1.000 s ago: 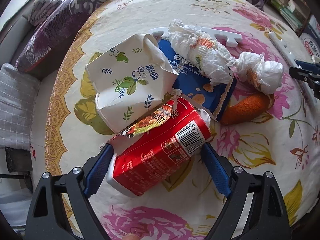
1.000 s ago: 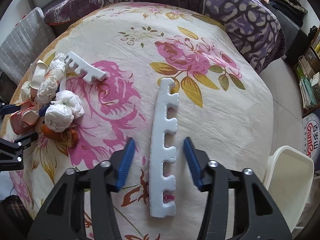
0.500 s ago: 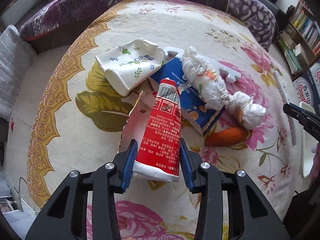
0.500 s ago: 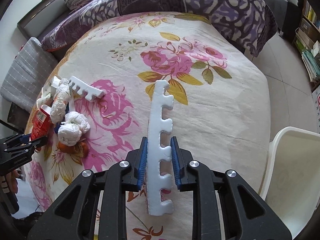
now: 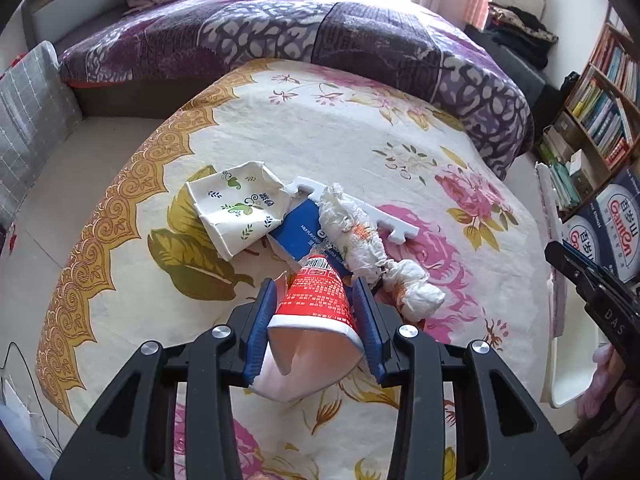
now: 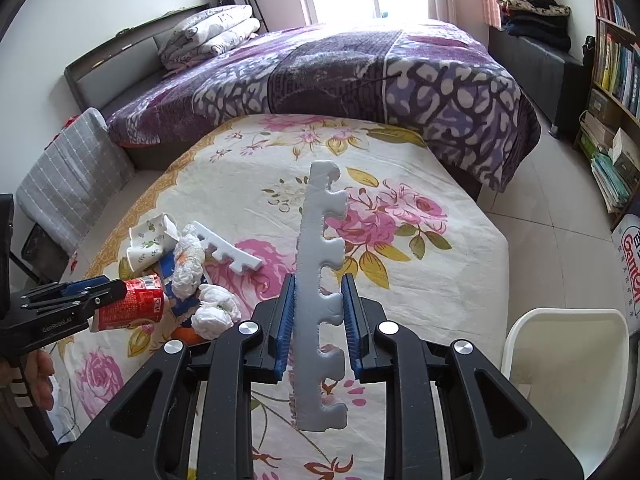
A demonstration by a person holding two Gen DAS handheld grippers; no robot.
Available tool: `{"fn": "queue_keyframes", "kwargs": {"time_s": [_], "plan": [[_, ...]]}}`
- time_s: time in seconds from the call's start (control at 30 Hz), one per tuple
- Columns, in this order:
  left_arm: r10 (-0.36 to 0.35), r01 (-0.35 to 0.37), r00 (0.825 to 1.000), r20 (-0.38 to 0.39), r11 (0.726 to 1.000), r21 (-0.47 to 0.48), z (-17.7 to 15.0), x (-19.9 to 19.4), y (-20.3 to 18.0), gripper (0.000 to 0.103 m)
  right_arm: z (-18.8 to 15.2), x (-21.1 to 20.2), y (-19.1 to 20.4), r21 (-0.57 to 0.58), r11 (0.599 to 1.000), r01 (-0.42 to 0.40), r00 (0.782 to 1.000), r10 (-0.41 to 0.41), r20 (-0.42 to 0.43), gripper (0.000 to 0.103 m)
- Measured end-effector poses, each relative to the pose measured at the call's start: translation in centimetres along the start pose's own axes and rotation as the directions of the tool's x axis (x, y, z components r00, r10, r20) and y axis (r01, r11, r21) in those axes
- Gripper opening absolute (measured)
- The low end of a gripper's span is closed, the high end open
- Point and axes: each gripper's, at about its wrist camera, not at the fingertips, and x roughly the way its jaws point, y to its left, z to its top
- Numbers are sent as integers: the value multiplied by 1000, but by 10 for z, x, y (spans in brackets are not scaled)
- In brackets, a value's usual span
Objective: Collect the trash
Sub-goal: 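Lift and carry the red carton and foam strip toward the white basket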
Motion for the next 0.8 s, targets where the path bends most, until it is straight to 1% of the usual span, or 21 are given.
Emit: {"fn": "queue_keyframes", "kwargs": {"time_s": [0.17,0.27,0.4,0.5,0.8], "plan": [[-1,4,998,60,999,-43,4,-14,-2,39,0,-11,5,-2,1000,-9,1000,9,26,22],[1,7,994,108,998,-66,8,-26,-4,39,1,-16,7,-6,1000,-14,999,14,40,22],[15,-5,987,160,998,-63,11,-38,-14,39,2,-23,9,-14,1000,-10,998,11,63,22],[44,-35,979,201,998,-46,13,-45,-25,39,1,-28,7,-10,1000,-7,997,8,78,22],[52,-48,962,266,999,-22,21,-55,-58,39,1,-47,-11,13,1000,16,993,-17,115,22]]}}
